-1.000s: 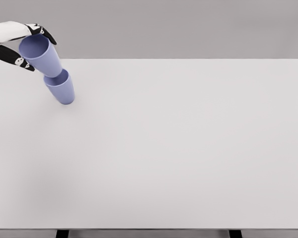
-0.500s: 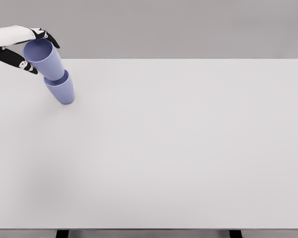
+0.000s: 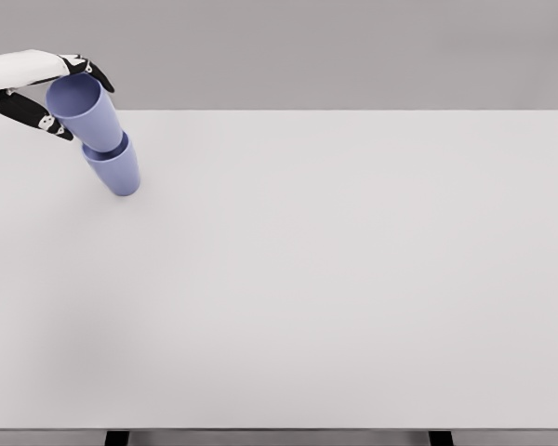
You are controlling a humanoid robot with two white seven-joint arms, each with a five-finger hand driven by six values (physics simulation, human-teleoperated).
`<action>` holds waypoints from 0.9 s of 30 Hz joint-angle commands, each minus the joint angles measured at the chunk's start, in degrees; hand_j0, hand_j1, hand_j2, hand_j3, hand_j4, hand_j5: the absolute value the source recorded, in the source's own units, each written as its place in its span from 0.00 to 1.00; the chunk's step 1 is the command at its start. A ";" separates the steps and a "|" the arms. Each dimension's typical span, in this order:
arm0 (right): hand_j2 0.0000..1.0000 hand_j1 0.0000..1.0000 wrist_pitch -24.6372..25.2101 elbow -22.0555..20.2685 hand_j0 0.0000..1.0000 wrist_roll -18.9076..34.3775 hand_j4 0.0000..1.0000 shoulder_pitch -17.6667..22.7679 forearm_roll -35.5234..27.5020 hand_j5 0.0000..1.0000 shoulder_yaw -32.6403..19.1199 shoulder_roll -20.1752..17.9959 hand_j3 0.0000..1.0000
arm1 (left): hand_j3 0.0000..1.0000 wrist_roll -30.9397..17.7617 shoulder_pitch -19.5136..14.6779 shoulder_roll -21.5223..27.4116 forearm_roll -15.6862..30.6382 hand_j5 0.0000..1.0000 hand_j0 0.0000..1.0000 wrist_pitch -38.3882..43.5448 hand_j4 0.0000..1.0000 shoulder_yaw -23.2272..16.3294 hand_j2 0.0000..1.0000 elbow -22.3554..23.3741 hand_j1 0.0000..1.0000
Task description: Place the right cup on the left cup with left arm
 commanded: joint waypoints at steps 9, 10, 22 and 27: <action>1.00 1.00 -0.02 -0.08 1.00 0.02 1.00 0.00 0.03 1.00 -0.01 0.00 1.00 | 0.56 0.03 0.09 -0.30 -0.39 0.56 0.56 0.15 0.56 0.11 0.56 0.61 0.56; 1.00 1.00 -0.02 0.00 1.00 0.02 1.00 0.00 0.03 1.00 -0.01 0.00 1.00 | 0.56 0.03 0.09 -0.30 -0.39 0.56 0.56 0.15 0.56 0.11 0.56 0.70 0.56; 1.00 1.00 -0.02 0.00 1.00 0.02 1.00 0.00 0.03 1.00 -0.01 0.00 1.00 | 0.56 0.03 0.09 -1.09 -2.06 0.56 0.56 0.15 0.56 0.11 0.56 1.75 0.56; 1.00 1.00 -0.02 0.00 1.00 0.02 1.00 0.00 0.03 1.00 -0.01 0.00 1.00 | 0.57 0.03 0.09 -1.88 -2.15 0.57 0.57 0.15 0.57 0.11 0.57 2.19 0.57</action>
